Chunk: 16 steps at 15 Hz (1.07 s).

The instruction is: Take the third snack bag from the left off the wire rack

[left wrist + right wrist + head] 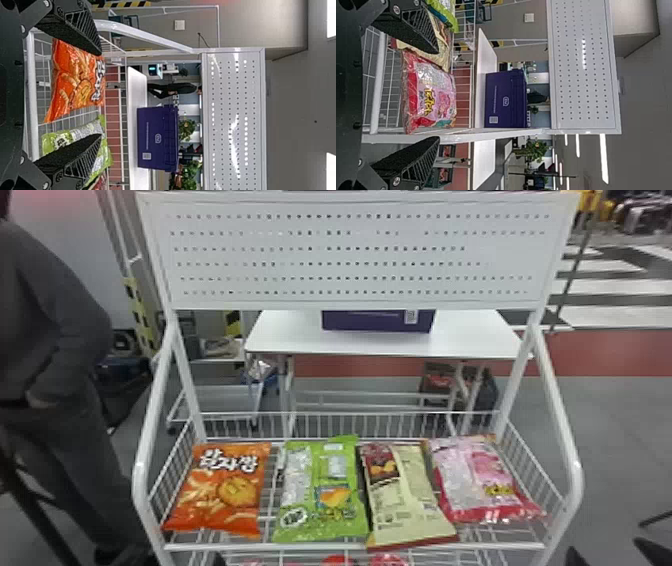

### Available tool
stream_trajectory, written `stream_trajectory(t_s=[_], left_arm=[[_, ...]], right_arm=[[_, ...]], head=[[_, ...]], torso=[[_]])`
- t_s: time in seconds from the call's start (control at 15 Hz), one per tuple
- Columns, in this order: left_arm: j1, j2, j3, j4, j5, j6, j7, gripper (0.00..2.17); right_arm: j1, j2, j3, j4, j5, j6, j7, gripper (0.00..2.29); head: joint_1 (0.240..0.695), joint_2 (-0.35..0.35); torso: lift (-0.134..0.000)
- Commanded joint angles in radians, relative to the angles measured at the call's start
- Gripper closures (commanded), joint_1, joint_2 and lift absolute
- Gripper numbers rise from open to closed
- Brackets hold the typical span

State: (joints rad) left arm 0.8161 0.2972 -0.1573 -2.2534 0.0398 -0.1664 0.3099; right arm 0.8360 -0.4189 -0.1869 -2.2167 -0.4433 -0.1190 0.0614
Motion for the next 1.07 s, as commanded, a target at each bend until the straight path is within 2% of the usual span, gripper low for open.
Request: stream_trajectory(t_s=[0.0, 0.73, 0.87, 1.0], left_arm=[[0.001, -0.001, -0.001, -0.002, 0.000, 0.000, 0.000, 0.17], [0.014, -0.001, -0.004, -0.005, -0.006, -0.009, 0.000, 0.17], [0.028, -0.003, -0.011, -0.012, -0.018, -0.018, 0.002, 0.17], [0.029, -0.003, -0.014, -0.012, -0.023, -0.018, 0.002, 0.17]], right_arm=[[0.002, -0.001, 0.000, 0.000, 0.000, -0.004, 0.000, 0.13], [-0.002, 0.000, 0.014, 0.003, -0.005, -0.004, 0.000, 0.13], [-0.087, 0.003, 0.063, 0.052, 0.006, 0.011, 0.000, 0.13], [-0.250, 0.003, 0.156, 0.132, 0.041, 0.085, 0.000, 0.13]], head=[[0.499, 0.000], [0.499, 0.000], [0.499, 0.000], [0.499, 0.000]], torso=[[0.000], [0.000], [0.000], [0.000]])
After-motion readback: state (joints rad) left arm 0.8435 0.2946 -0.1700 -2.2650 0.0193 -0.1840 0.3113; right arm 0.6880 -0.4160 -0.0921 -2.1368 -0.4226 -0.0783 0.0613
